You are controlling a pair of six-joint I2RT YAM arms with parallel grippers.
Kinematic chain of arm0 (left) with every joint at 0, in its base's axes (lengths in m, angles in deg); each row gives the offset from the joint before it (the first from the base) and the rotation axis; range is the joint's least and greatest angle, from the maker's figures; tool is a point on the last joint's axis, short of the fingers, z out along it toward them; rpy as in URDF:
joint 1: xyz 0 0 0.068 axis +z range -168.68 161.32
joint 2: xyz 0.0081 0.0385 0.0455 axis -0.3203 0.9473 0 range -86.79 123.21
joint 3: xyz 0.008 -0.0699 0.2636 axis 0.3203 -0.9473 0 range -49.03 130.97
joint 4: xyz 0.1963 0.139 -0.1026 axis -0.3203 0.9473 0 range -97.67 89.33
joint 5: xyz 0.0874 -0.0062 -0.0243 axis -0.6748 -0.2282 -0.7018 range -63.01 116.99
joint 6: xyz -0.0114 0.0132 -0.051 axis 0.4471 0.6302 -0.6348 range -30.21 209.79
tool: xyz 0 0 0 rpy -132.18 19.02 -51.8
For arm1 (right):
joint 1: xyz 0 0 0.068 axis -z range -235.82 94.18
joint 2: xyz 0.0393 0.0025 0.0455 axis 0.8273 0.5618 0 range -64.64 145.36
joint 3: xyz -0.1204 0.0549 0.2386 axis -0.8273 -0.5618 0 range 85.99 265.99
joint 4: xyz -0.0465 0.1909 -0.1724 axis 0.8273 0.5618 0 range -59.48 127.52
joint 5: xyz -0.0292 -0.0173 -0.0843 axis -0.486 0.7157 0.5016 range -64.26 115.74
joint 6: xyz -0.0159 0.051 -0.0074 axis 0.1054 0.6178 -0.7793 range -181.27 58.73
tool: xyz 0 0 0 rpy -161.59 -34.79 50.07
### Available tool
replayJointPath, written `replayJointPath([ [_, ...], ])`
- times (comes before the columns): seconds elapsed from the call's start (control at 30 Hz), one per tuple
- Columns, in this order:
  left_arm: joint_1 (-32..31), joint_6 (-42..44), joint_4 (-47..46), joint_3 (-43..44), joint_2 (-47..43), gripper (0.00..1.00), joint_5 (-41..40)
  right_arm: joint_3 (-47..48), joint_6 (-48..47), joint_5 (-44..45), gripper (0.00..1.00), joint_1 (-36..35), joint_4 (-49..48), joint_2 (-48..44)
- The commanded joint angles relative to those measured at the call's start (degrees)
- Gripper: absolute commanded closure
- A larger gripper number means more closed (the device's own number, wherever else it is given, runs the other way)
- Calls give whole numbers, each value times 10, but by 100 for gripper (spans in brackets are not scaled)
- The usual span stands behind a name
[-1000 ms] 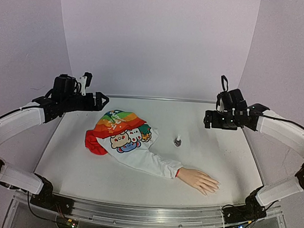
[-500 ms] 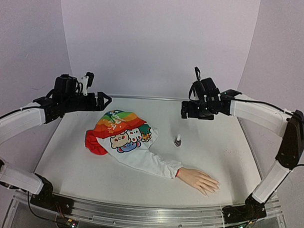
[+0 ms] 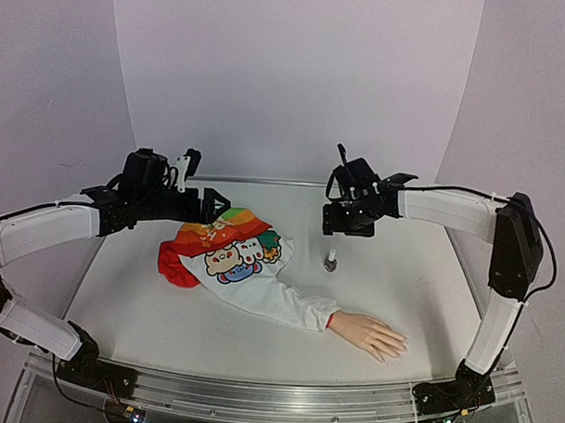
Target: Paint the nails
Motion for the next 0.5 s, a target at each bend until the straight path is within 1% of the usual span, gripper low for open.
replayJointPath([
  [0.0,-16,-6,-30,20,14,0,-9,-5,7,-4,28,-3,9,31],
  [0.1,-23,-6,-30,28,20,0,-10,-4,3,-10,35,-4,9,48],
  [0.47,-32,-3,-24,32,19,0,-22,2,0,-8,54,-4,10,90],
])
